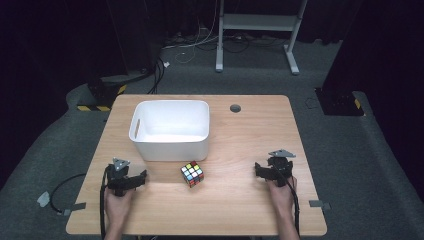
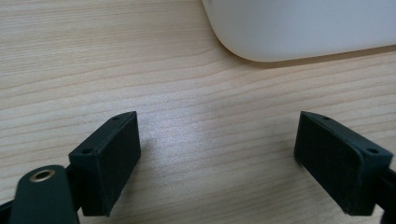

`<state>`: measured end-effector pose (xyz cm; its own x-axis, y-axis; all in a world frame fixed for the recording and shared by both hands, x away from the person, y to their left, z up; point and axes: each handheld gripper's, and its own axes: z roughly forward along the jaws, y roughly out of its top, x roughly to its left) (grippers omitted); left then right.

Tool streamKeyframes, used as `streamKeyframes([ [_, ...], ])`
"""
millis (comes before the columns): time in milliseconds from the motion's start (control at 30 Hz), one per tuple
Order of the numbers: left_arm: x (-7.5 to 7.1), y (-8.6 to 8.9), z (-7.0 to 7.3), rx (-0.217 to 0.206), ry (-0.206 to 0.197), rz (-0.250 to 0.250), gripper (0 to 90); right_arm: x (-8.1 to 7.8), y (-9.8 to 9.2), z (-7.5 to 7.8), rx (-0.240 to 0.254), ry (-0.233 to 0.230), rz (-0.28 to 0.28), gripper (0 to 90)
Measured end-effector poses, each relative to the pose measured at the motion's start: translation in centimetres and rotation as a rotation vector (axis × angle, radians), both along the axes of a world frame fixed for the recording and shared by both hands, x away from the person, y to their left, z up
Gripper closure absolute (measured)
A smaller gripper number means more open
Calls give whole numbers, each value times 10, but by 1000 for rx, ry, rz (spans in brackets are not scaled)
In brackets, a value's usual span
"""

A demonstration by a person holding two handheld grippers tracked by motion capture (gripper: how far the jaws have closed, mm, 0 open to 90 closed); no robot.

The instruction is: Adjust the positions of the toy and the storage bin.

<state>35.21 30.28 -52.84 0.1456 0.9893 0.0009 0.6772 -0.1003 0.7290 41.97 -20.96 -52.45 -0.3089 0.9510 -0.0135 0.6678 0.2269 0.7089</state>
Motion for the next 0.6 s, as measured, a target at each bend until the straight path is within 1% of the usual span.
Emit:
streamKeyframes([
  [400, 0, 0, 0, -2, -1, -2, 140, 0, 0, 0, -2, 0, -1, 136],
  [433, 0, 0, 0, 2, 1, -6, 140, 0, 0, 0, -1, 0, -1, 136],
  [600, 1, -2, 2, -1, 17, 7, 149, 0, 0, 0, -1, 0, -1, 136],
])
